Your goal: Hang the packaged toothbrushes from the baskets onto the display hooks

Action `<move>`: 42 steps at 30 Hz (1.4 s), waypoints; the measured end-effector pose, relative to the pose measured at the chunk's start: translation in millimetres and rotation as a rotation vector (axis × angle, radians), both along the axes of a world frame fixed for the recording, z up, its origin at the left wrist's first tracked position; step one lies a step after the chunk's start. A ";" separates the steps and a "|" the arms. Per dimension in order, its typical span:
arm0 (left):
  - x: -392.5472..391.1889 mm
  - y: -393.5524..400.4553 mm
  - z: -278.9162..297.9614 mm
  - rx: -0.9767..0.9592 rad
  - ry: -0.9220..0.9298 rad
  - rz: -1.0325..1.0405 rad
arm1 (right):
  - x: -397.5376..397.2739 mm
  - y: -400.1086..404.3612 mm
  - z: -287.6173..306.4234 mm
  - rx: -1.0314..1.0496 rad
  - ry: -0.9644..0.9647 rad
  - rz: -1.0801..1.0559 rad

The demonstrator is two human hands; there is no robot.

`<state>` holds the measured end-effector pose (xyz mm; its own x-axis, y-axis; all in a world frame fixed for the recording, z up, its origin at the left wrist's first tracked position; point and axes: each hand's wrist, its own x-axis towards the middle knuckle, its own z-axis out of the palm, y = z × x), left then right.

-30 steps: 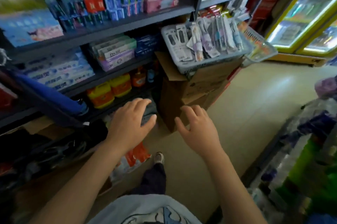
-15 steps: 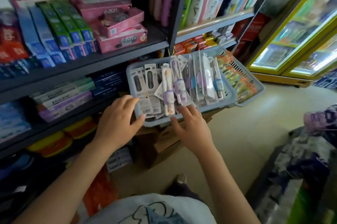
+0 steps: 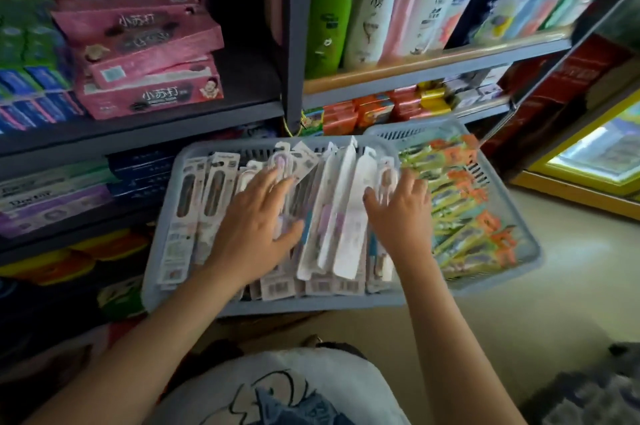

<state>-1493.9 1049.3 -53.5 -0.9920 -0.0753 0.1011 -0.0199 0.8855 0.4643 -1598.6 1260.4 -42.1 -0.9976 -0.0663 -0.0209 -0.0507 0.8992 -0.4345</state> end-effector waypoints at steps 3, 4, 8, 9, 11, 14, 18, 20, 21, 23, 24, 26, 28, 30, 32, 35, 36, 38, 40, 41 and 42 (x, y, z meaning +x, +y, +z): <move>-28.7 32.9 -9.7 0.007 -0.084 -0.001 | -7.2 7.8 -15.7 -0.042 -0.208 0.044; -35.4 40.8 -13.2 -0.005 -0.125 -0.001 | -6.9 7.5 -19.8 -0.095 -0.242 0.059; -48.2 50.3 -28.0 -0.146 -0.200 0.013 | -6.7 2.7 -31.7 -0.366 -0.304 0.068; -48.6 50.5 -29.6 -0.153 -0.182 0.025 | -6.9 2.0 -35.6 -0.424 -0.308 0.071; -48.1 51.7 -30.5 -0.125 -0.129 0.043 | -7.1 1.2 -40.0 -0.522 -0.326 0.062; -46.9 57.8 -24.6 -0.015 -0.064 0.094 | -9.9 0.6 -43.4 -0.649 -0.373 0.031; -43.5 66.0 -16.5 0.201 -0.045 0.208 | -16.0 4.9 -42.4 -0.724 -0.458 0.002; -44.2 68.7 -14.9 0.313 -0.073 0.262 | -17.4 5.7 -41.1 -0.730 -0.485 0.002; -45.2 69.4 -14.6 0.357 -0.072 0.287 | -17.7 5.9 -40.9 -0.729 -0.492 0.007; -47.4 70.7 -11.9 0.421 -0.084 0.331 | -17.7 6.5 -41.2 -0.722 -0.478 0.028; -48.8 71.3 -9.6 0.438 -0.103 0.357 | -17.5 6.7 -40.8 -0.731 -0.462 0.040; -51.8 70.6 -6.5 0.427 -0.150 0.406 | -16.0 6.7 -41.9 -0.750 -0.414 0.054; -54.7 69.0 -5.6 0.391 -0.187 0.430 | -13.5 6.8 -47.0 -0.748 -0.349 0.068; -56.1 69.1 -4.6 0.376 -0.213 0.436 | -11.2 6.4 -50.8 -0.758 -0.301 0.075; -56.0 69.6 -2.4 0.385 -0.223 0.451 | -10.9 6.4 -51.2 -0.792 -0.300 0.080; -55.3 68.9 2.0 0.407 -0.232 0.490 | -12.6 8.8 -47.2 -0.864 -0.334 0.084; -55.6 69.7 4.1 0.429 -0.235 0.498 | -13.3 9.8 -44.9 -0.880 -0.335 0.081; -56.9 73.9 7.8 0.440 -0.263 0.487 | -15.6 11.6 -43.6 -0.913 -0.341 0.069; -57.6 79.5 7.0 0.409 -0.293 0.461 | -17.3 13.1 -42.0 -0.937 -0.375 0.045; -58.1 81.5 7.2 0.400 -0.313 0.458 | -18.0 14.3 -42.0 -0.942 -0.398 0.036; -58.7 82.8 7.9 0.396 -0.328 0.460 | -18.4 15.9 -41.7 -0.955 -0.420 0.027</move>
<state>-1552.6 1132.0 -45.6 -0.8252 -0.4650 -0.3206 -0.5474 0.5187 0.6567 -1617.0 1276.3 -83.8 -0.9203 -0.2601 -0.2924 0.2535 0.1730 -0.9517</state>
